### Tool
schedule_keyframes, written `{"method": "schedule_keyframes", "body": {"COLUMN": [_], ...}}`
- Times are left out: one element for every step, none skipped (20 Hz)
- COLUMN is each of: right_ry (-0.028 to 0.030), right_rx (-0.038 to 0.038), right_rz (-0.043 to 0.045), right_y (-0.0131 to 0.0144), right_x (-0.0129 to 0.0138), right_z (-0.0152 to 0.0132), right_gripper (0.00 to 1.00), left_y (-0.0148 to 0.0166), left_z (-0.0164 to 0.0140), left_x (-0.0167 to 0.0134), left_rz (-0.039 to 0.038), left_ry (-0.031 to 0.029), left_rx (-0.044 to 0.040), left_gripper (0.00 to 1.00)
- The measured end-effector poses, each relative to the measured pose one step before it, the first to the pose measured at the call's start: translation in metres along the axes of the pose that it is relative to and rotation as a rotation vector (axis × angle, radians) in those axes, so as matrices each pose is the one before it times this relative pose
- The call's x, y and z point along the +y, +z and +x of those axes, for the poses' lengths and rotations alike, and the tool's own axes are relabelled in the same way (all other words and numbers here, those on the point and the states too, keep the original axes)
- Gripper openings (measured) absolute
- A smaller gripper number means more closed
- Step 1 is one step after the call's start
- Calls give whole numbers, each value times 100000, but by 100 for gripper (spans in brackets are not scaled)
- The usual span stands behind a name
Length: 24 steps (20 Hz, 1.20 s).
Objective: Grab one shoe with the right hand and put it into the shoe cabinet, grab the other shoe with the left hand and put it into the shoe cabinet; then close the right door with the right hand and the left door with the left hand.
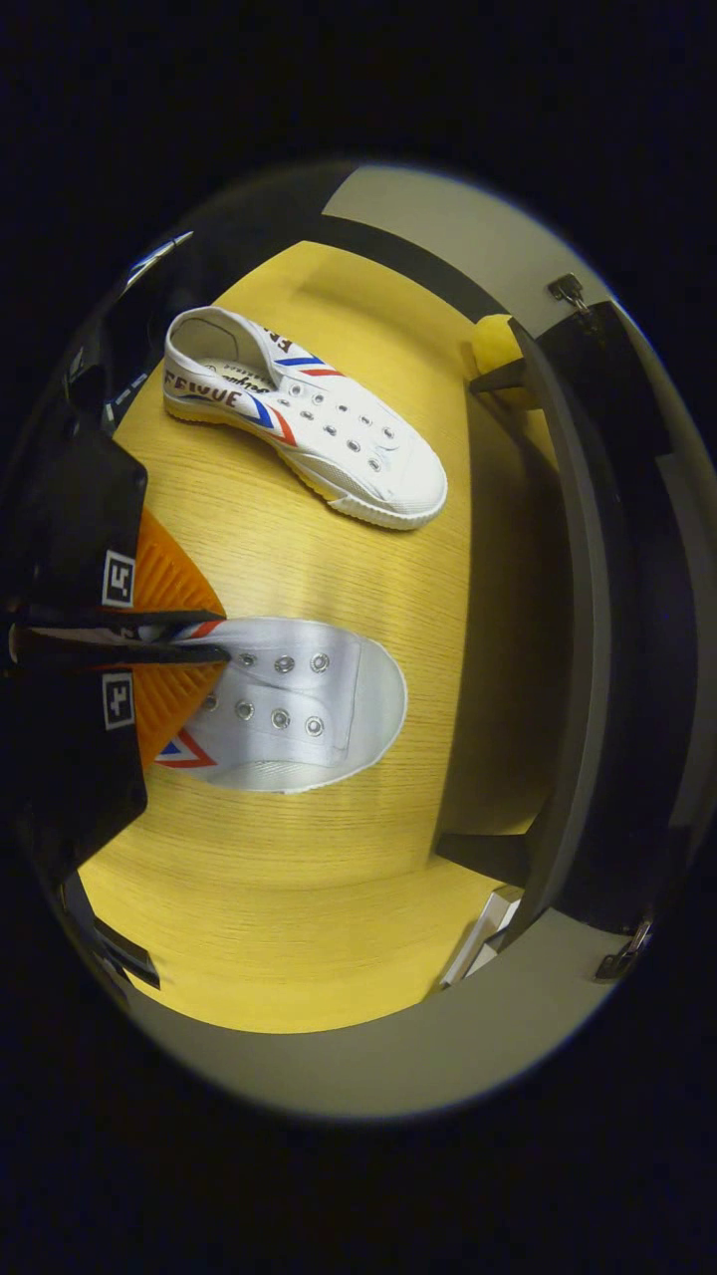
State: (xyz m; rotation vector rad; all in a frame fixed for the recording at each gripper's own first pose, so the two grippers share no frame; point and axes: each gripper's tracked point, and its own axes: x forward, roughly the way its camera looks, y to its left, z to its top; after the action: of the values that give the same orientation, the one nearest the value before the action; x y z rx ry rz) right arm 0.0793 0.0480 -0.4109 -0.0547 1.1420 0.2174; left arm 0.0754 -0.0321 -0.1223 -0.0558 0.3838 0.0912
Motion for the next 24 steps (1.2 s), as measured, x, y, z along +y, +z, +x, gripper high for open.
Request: {"method": "schedule_keyframes", "body": {"right_ry": [1837, 2144, 983, -78, -1054, -1718, -1681, -1007, -1274, -1599, -1660, -1369, -855, -151, 58, -46, -396, -770, -649, -298, -216, -171, 89, 463], "right_rx": [450, 1353, 583, 242, -137, -316, -732, -592, -1128, -1209, -1260, -1243, -998, -1232, -1181, -1309, -1313, -1702, -2567, -2741, -2576, -2792, -3198, -3039], "right_rz": [385, 941, 856, -216, -1166, -617, 1182, 1067, 434, -403, -88, 1098, 2240, 2642, 1909, 1560, 1248, 654, 413, 71, 34, 478, 720, 67], "right_y": [257, -762, 107, 68, -149, 121, -79, 71, -12, 128, 70, 247, 196, 296, 170, 306, 273, 345, 266, 364, 367, 554, 485, 558], "right_x": [112, 23, -103, 19, -78, -85, 191, 21, -38, -127, -54, -53, 53, 185, 232, 200, 196, 86, 268, 252, 177, 137, 303, 281], "right_z": [122, 457, -384, 29, -54, -140, 81, -108, -136, -232, -321, -395, -503, -485, -396, -304, -430, -685, -703, -902, -1126, -1298, -1178, -1421], "right_gripper": [4, 3, 3, 3, 3, 3, 3, 3, 3, 3, 3, 3, 2, 2, 2, 2, 3, 2, 2, 2, 3, 2, 3, 2], "left_y": [-82, -142, -17, -53, 46, 214, 166, 43, -263, -67, -32, 71, -38, -73, 54, 102, 97, 171, 150, 230, 69, -153, -173, -109], "left_z": [164, 281, 38, 30, -87, -241, -351, -146, -244, -211, -281, -280, -264, -395, -3, -88, -179, -122, -145, -49, -113, -201, -124, -77], "left_x": [-60, 21, -94, 57, 212, 223, 270, 182, 393, 344, 178, 30, -66, -65, 9, -14, -94, -86, -170, -212, -149, 93, -111, -135], "left_rz": [-351, -90, 324, 770, 758, 614, 528, 409, 305, 295, 396, 901, 2057, 3076, 3403, 2946, 1948, 554, -598, -1161, -1257, -1249, -1291, -1113], "left_ry": [114, -332, -197, 366, 416, -47, -484, -602, -717, -871, -1315, -2280, -2285, -1987, -1858, -1657, -1521, -1547, -1933, -2271, -1815, -1501, -1878, -1879], "left_rx": [136, -193, 227, 201, 41, -426, -590, -246, 107, 198, -155, -183, 314, -125, -848, -1077, -819, -785, -1346, -1140, -598, -553, -605, -358], "left_gripper": [95, 95, 95, 95, 95, 95, 94, 95, 95, 95, 95, 95, 95, 95, 95, 95, 95, 95, 94, 94, 94, 94, 94, 94]}}
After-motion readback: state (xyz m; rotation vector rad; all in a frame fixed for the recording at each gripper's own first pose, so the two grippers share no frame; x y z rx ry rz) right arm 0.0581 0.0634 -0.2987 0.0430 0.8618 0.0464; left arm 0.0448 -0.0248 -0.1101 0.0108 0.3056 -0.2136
